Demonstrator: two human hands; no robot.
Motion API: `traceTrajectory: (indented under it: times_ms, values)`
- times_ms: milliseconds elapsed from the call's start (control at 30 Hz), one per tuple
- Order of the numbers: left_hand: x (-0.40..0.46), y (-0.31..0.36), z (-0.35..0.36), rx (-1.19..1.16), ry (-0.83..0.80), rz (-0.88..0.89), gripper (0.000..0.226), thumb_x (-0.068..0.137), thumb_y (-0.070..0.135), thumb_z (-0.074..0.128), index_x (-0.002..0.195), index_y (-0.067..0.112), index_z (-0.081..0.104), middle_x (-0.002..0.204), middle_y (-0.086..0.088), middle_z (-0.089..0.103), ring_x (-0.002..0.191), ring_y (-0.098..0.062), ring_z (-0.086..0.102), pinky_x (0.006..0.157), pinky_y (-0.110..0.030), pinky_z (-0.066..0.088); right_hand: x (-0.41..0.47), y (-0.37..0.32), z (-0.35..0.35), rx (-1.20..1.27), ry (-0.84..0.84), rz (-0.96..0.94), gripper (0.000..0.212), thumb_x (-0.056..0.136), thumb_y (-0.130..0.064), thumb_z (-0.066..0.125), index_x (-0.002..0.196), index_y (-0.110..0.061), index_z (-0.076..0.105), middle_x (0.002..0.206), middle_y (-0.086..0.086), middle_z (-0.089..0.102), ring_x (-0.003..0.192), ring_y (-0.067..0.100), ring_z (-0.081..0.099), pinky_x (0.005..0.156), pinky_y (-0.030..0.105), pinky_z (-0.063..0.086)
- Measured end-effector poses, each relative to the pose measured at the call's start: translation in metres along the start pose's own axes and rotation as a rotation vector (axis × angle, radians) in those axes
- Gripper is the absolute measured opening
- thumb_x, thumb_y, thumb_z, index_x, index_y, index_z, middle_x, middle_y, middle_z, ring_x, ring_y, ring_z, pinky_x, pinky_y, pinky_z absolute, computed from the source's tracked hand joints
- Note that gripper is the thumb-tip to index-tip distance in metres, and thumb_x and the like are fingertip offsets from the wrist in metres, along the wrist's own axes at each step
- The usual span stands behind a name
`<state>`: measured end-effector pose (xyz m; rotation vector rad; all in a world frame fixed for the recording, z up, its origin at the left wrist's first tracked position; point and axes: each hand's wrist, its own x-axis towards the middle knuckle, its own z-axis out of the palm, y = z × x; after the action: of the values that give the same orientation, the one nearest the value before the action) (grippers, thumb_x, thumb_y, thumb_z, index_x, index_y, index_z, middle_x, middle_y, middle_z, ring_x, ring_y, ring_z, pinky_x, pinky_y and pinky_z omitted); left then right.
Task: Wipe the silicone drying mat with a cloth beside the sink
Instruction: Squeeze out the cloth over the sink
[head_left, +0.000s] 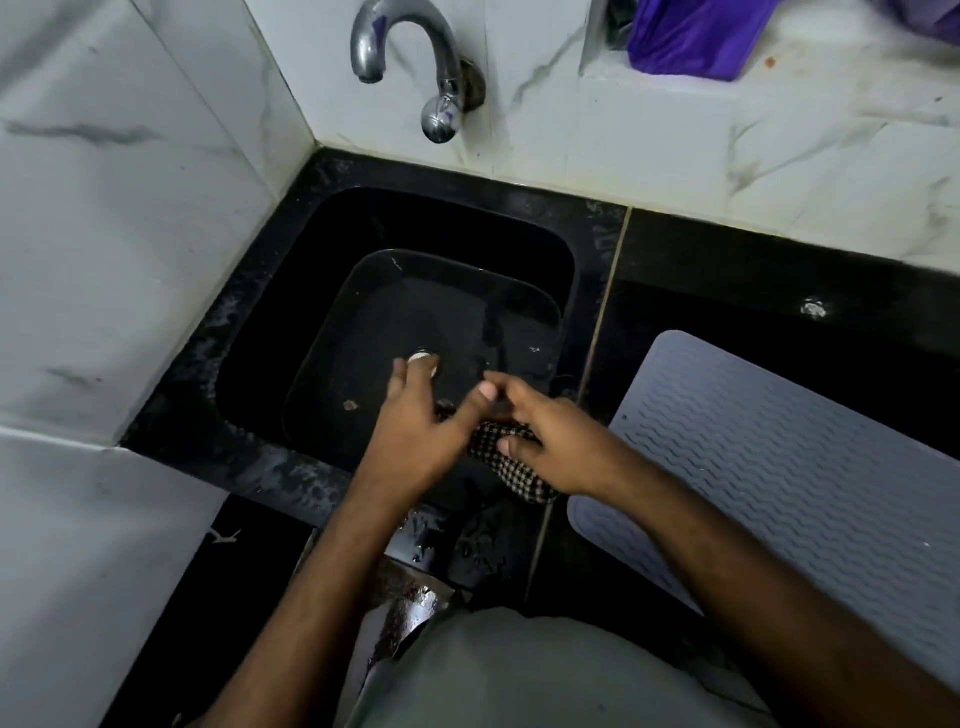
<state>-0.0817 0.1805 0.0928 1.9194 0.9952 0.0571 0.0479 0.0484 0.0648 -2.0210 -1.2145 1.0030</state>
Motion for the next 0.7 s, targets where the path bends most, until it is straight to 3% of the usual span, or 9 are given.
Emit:
traceTrajectory:
  times_ms: [67, 133, 233, 367, 433, 467, 533, 600, 700]
  values:
    - [-0.002, -0.003, -0.008, 0.334, -0.016, 0.328, 0.108, 0.07, 0.078, 0.069, 0.156, 0.025, 0.031, 0.163, -0.009, 0.022, 0.147, -0.023, 0.03, 0.116, -0.04, 0.036, 0.008, -0.002, -0.009, -0.072, -0.047, -0.041, 0.081, 0.094, -0.024, 0.065, 0.154, -0.033, 0.012, 0.138, 0.002, 0.058, 0.125, 0.016, 0.055, 0.103, 0.038, 0.046]
    - [0.001, -0.007, -0.006, 0.507, -0.177, 0.462, 0.14, 0.057, 0.08, 0.078, 0.163, 0.025, 0.005, 0.164, -0.001, 0.023, 0.146, -0.018, 0.024, 0.12, -0.041, 0.028, 0.014, -0.005, -0.018, -0.098, -0.105, -0.107, 0.086, 0.091, -0.025, 0.069, 0.153, -0.03, 0.009, 0.141, -0.002, 0.052, 0.126, 0.012, 0.053, 0.102, 0.038, 0.047]
    - [0.009, -0.011, 0.007, 0.362, -0.343, 0.47, 0.167, 0.048, 0.066, 0.092, 0.155, 0.029, -0.031, 0.161, -0.004, 0.037, 0.146, -0.016, 0.034, 0.122, -0.043, 0.028, 0.02, -0.013, -0.034, 0.01, -0.192, -0.152, 0.089, 0.089, -0.027, 0.072, 0.153, -0.03, 0.009, 0.124, -0.011, 0.052, 0.108, 0.008, 0.062, 0.089, 0.034, 0.056]
    - [0.025, -0.012, 0.007, 0.144, -0.428, 0.353, 0.163, 0.053, 0.046, 0.099, 0.149, 0.049, -0.032, 0.147, -0.007, 0.056, 0.118, -0.018, 0.067, 0.1, -0.041, 0.054, 0.024, -0.012, -0.054, 0.194, -0.222, -0.102, 0.087, 0.088, -0.025, 0.073, 0.154, -0.028, 0.016, 0.111, -0.01, 0.053, 0.092, 0.014, 0.07, 0.077, 0.034, 0.059]
    - [0.031, -0.012, 0.004, 0.278, -0.421, 0.313, 0.15, 0.053, 0.052, 0.096, 0.158, 0.042, -0.01, 0.126, 0.002, 0.069, 0.103, -0.011, 0.07, 0.09, -0.034, 0.056, 0.026, -0.006, -0.057, 0.178, -0.175, -0.087, 0.075, 0.089, -0.025, 0.073, 0.149, -0.026, 0.028, 0.109, -0.007, 0.054, 0.088, 0.015, 0.07, 0.076, 0.033, 0.059]
    - [0.034, -0.01, 0.002, 0.376, -0.393, 0.313, 0.127, 0.054, 0.056, 0.093, 0.156, 0.034, 0.02, 0.114, 0.008, 0.071, 0.099, -0.01, 0.069, 0.086, -0.033, 0.056, 0.027, -0.002, -0.056, 0.138, -0.131, -0.091, 0.065, 0.09, -0.023, 0.072, 0.144, -0.026, 0.036, 0.106, -0.007, 0.054, 0.086, 0.014, 0.069, 0.076, 0.033, 0.059]
    - [0.037, -0.006, 0.001, 0.519, -0.317, 0.284, 0.051, 0.063, 0.048, 0.085, 0.104, 0.031, 0.06, 0.087, 0.009, 0.071, 0.084, -0.013, 0.07, 0.073, -0.035, 0.057, 0.029, 0.004, -0.055, -0.009, 0.015, -0.16, 0.042, 0.093, -0.017, 0.066, 0.131, -0.025, 0.05, 0.104, -0.007, 0.054, 0.088, 0.011, 0.065, 0.08, 0.037, 0.056]
    - [0.04, -0.007, 0.001, 0.39, -0.315, 0.178, 0.023, 0.069, 0.032, 0.078, 0.08, 0.022, 0.061, 0.07, 0.005, 0.069, 0.067, -0.013, 0.069, 0.062, -0.036, 0.056, 0.021, 0.005, -0.052, -0.217, 0.162, -0.369, 0.038, 0.094, -0.008, 0.054, 0.128, -0.024, 0.056, 0.117, -0.008, 0.052, 0.108, 0.009, 0.056, 0.092, 0.04, 0.05]
    - [0.042, -0.013, 0.0, 0.008, -0.419, 0.075, 0.015, 0.073, 0.012, 0.069, 0.085, 0.004, 0.063, 0.066, 0.0, 0.06, 0.06, -0.014, 0.056, 0.06, -0.038, 0.044, -0.001, 0.008, -0.036, -0.498, 0.133, -0.546, 0.074, 0.082, -0.012, 0.053, 0.151, -0.027, 0.035, 0.158, 0.001, 0.028, 0.149, 0.024, 0.015, 0.119, 0.044, 0.02]
